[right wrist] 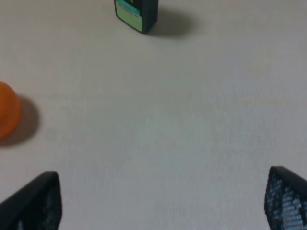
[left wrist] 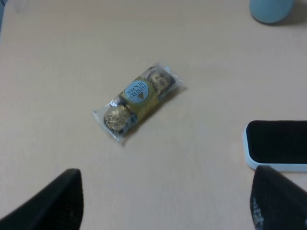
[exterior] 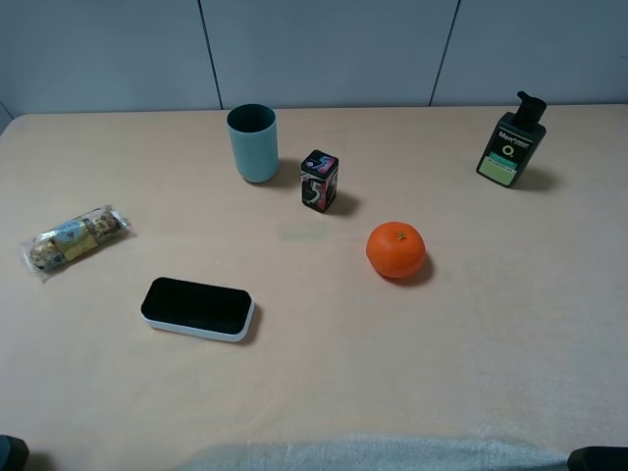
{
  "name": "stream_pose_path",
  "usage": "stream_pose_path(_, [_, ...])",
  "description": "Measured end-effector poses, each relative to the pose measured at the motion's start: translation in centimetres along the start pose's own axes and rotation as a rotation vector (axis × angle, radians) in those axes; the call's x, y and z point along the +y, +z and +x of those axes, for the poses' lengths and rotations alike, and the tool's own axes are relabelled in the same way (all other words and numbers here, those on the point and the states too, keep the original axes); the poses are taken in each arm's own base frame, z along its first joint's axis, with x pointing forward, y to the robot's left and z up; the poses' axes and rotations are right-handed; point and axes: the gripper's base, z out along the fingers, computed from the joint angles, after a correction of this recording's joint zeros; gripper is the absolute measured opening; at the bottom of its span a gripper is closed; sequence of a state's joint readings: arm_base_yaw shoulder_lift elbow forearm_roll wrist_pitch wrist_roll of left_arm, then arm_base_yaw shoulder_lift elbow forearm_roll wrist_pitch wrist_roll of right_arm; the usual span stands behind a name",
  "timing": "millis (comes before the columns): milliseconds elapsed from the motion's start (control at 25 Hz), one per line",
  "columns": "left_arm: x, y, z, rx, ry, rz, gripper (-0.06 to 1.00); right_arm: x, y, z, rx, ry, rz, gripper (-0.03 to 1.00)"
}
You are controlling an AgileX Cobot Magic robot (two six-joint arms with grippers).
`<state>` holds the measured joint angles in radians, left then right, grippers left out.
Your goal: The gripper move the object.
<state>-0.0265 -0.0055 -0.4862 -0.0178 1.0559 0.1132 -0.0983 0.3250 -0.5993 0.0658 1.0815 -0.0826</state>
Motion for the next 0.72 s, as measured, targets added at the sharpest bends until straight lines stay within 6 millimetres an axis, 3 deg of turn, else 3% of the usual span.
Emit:
stream_pose_path(320, [0.0,0.0,0.0,0.000,0.000,0.000,0.71,0.0,1.0,2.0,-0.005,0.002,0.001,0.64])
stream_pose_path(720, [0.0,0.0,0.0,0.000,0.000,0.000,0.71,0.2,-1.4,3.6,-0.213,-0.052,0.011,0.62])
